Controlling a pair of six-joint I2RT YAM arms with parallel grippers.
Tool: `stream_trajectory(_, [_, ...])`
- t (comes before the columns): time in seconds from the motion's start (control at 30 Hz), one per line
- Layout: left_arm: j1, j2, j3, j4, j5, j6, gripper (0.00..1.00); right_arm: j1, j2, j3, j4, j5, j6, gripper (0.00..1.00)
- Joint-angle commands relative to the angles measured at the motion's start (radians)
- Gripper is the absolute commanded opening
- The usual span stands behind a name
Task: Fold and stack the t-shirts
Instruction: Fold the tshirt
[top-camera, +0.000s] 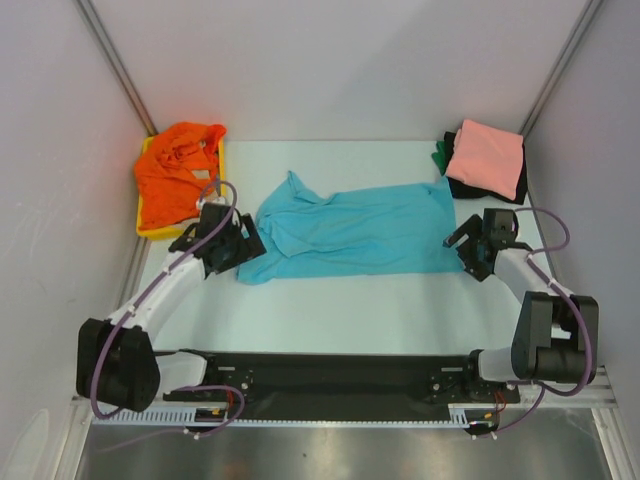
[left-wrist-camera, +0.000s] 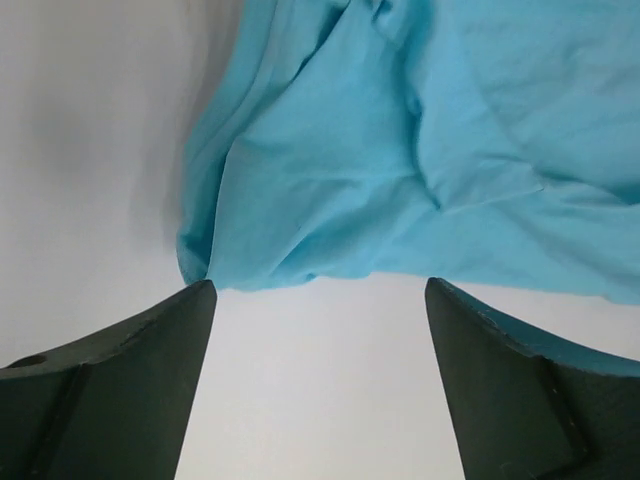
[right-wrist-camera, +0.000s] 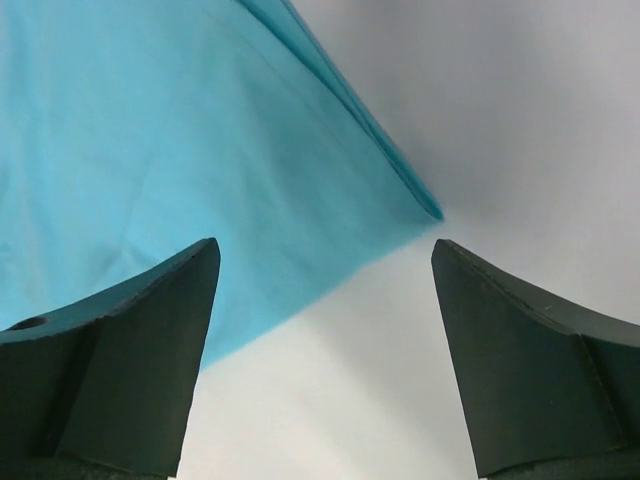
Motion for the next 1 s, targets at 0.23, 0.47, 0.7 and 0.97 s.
stream_trajectory(0.23, [-0.003, -0.044, -0.271, 0.228, 0.018, -0.119, 0.91, -0.031, 0.004, -0.095, 0.084, -0.100, -0.036, 0.89])
stream_trajectory(0.47, [0.008, -0.004, -0.310, 0.305, -0.037, -0.156, 0.84, -0.038, 0.082, -0.090, 0.140, -0.101, -0.032, 0.74])
stream_trajectory(0.7, [0.025, 0.048, -0.273, 0.357, -0.104, -0.163, 0.40, -0.048, 0.128, -0.097, 0.190, -0.113, -0.032, 0.22])
stream_trajectory(0.97, [0.027, 0.010, 0.001, 0.154, -0.153, -0.102, 0.00, -0.049, 0.046, 0.044, 0.074, -0.167, -0.055, 0.00])
